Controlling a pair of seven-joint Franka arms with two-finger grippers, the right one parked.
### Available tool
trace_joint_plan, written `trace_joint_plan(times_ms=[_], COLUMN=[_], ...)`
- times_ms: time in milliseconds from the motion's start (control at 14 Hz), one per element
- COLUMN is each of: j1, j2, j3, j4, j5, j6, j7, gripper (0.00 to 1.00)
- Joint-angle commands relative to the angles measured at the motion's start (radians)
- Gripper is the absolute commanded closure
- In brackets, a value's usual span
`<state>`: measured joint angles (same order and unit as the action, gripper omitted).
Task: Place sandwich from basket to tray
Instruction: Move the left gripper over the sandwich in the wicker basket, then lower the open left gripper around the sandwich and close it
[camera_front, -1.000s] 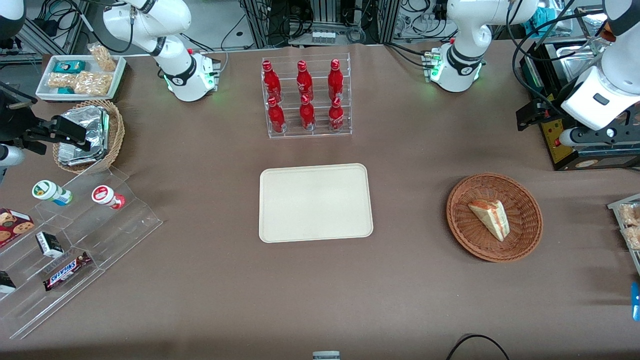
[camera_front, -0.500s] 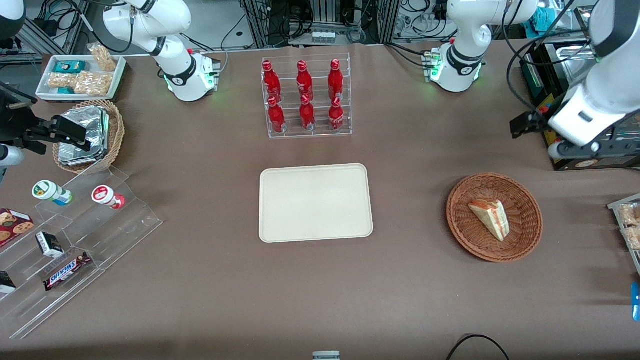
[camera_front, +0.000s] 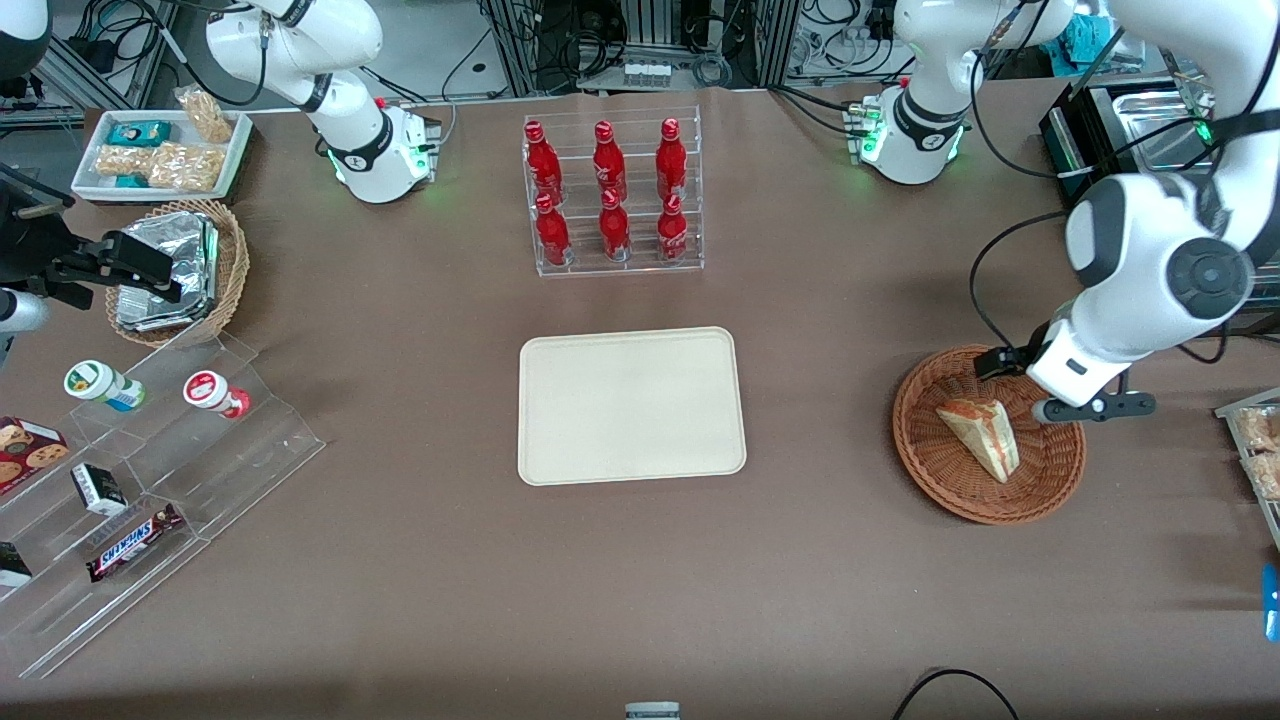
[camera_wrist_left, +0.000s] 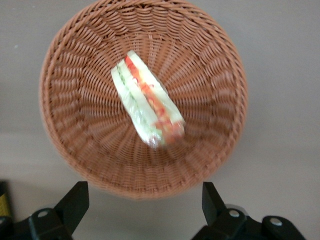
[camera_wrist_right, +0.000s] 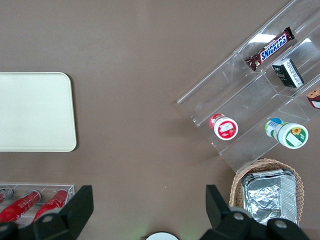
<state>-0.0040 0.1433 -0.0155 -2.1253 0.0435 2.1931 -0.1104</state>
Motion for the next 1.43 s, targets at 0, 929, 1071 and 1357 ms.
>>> trace_joint_plan(times_ms=[0,929,1071,1357], j1=[0.027,0.021,0.021,-0.016], j2=[0.007,0.234,0.243,0.208], j3=[-0.007,-0.017,-0.017,-0.017], j4=[-0.041,0.048,0.044,0.041], j5=[-0.007,-0.080,-0.080,-0.065], j6=[0.082,0.315,0.323,0.286], j7=[-0.081,-0.793,-0.793,-0.776], gripper=[0.00,0.00,0.30,0.91])
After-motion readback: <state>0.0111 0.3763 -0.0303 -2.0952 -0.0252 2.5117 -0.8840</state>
